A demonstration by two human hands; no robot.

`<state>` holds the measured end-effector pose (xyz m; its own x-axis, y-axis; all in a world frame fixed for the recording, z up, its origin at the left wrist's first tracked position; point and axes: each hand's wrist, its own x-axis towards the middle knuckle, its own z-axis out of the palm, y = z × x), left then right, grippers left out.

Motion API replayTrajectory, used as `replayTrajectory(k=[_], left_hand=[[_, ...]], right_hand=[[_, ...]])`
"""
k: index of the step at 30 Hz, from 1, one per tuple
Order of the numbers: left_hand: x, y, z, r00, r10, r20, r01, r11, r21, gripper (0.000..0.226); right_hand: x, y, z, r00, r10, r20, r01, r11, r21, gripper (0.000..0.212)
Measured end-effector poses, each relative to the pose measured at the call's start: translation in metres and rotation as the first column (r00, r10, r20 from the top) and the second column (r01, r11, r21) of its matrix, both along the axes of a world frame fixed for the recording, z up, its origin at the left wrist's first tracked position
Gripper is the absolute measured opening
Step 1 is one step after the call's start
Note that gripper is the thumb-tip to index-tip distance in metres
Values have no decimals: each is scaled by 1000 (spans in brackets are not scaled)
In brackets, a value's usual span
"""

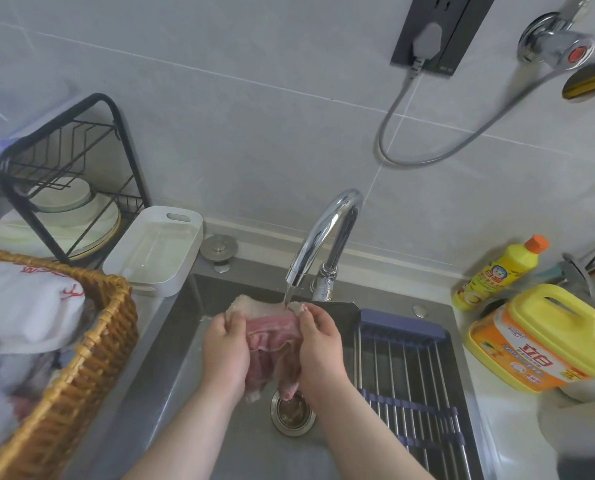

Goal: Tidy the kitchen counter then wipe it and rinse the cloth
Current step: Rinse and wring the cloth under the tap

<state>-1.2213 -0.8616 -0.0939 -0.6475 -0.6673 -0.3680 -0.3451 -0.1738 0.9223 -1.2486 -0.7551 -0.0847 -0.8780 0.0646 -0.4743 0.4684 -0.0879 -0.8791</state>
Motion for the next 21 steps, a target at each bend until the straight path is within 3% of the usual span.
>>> replayTrajectory(k=[4,8,12,15,18,21], left_hand=[[-2,0,0,999,16,-50,-15,1000,18,15],[0,7,-4,999,-38,-33,43,989,141,20],[-4,1,-3,991,130,-20,-131,986,-101,25],[-11,-9,-5,981,191,36,-187,977,-105,47],[-14,-12,-8,972,215,93,-228,958,174,61],[-11,-11,3,990,71,123,-116,903,413,53]], right_hand=[[-2,-10,-2,1000,4,14,-3,995,-99,10],[-7,-24,-4,999,1,-37,1,998,66,6],[-5,-29,2,996,-81,-45,87,986,141,32],[-5,-27,5,992,-119,35,113,985,131,49],[-8,-25,8,968,-153,201,148,988,43,60],[-10,-18,12,965,-73,252,86,996,-39,44]])
